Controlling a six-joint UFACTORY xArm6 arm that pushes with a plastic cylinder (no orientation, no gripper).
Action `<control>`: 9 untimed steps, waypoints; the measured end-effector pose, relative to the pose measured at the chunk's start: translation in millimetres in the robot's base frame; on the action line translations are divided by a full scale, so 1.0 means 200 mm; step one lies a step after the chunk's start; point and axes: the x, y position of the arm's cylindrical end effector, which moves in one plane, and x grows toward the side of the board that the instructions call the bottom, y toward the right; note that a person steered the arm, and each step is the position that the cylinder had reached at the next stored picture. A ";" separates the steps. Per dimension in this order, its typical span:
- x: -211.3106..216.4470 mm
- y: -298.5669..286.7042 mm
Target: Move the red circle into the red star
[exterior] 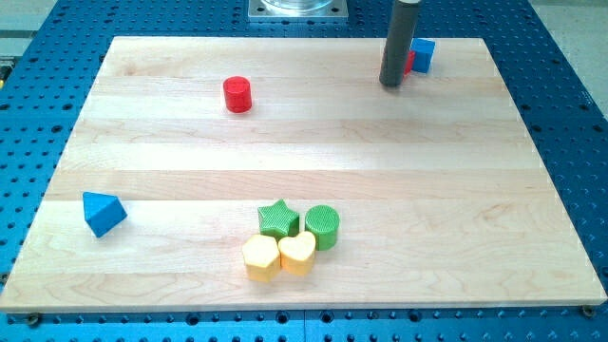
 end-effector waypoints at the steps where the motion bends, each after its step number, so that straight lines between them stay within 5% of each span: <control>1: 0.08 -0.07; 3: 0.24 -0.59; 5: 0.25 -0.72; 7: 0.39 -1.29; 8: 0.22 -1.42; 9: 0.18 -1.18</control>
